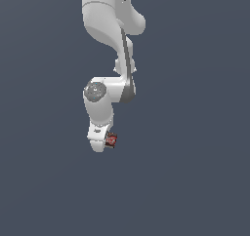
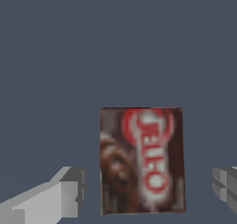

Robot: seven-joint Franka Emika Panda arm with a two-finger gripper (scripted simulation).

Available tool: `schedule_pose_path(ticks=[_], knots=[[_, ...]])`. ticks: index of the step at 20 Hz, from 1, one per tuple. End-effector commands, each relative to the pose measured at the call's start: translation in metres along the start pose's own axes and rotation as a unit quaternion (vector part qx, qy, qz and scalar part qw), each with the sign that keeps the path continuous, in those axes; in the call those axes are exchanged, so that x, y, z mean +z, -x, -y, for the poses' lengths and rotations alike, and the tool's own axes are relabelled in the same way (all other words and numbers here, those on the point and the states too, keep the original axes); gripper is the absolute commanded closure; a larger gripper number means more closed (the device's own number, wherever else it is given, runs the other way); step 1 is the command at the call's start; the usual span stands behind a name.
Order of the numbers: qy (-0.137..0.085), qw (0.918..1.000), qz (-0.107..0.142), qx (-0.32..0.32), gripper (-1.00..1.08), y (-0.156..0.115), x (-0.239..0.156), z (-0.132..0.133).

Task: Pick up the object and move it to a goal position.

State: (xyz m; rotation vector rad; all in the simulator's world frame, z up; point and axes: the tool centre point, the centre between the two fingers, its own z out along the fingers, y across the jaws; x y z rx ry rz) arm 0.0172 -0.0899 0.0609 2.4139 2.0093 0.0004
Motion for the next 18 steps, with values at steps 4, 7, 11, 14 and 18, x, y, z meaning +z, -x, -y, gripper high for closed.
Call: schedule_pose_path(ticks=[4,7,11,14,18], knots=[[-0.001,1.0000,0.000,-0.001,-0.92,0.000,0.025,0.001],[-0.001,1.0000,0.000,-0.002,-0.92,0.000,0.038,0.002],[-0.001,1.0000,0.000,-0.002,-0.92,0.000,0.045,0.000],[-0.001,1.0000,0.000,-0.002,1.08,0.000,0.045,0.000],[-0.001,1.0000,0.000,-0.002,1.08,0.000,0.045,0.000]])
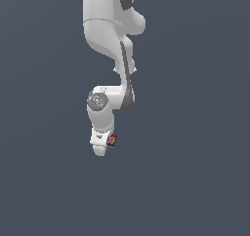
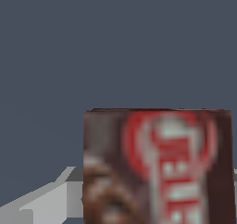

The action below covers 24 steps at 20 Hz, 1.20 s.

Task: Pick up the object and move it to a goal position.

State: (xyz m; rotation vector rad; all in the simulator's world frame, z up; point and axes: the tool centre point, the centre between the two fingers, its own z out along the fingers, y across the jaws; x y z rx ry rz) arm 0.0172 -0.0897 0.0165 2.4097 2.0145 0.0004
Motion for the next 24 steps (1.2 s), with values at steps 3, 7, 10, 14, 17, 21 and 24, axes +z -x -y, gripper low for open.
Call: schedule_pose_path(ticks=[3,7,10,14,17,21,24], knots=[[0.000,1.0000,0.000,0.000,1.08,0.000,0.001,0.000],[0.000,1.0000,0.000,0.000,1.08,0.000,-0.001,0.000],[0.000,1.0000,0.000,0.000,1.08,0.001,-0.004,0.003],[0.000,1.0000,0.000,0.000,1.08,0.002,-0.013,0.010],[0.000,1.0000,0.000,0.000,1.08,0.004,-0.022,0.018],[0.000,1.0000,0.000,0.000,1.08,0.008,-0.041,0.033],[0.000,1.0000,0.001,0.000,1.08,0.011,-0.058,0.046]])
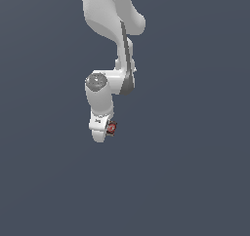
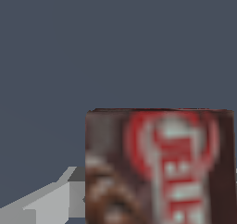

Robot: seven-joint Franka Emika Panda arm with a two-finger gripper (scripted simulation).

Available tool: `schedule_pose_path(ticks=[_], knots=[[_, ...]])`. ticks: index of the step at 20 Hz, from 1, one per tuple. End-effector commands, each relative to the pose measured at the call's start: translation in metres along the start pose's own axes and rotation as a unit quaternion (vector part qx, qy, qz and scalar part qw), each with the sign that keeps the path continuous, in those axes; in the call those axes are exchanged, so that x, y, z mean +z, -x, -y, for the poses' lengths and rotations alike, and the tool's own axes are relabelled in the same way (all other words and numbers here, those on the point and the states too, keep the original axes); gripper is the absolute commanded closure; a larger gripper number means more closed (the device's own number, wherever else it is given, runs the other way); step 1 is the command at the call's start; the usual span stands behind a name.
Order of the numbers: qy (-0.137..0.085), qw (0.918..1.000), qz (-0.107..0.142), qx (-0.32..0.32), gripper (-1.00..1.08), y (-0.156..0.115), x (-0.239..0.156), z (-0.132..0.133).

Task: Pick up the object and move it to a goal position.

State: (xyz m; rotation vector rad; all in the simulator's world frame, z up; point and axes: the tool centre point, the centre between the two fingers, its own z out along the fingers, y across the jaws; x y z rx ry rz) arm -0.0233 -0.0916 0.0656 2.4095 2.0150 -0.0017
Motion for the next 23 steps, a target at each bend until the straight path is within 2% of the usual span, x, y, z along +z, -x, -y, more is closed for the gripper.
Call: schedule_pose_path(ticks=[1,12,23], knots=[[0.000,1.0000,0.001,0.000,1.08,0.003,-0.015,0.012],[0.000,1.0000,0.001,0.000,1.08,0.014,-0.076,0.057],[0.000,1.0000,0.000,0.000,1.08,0.017,-0.097,0.071]])
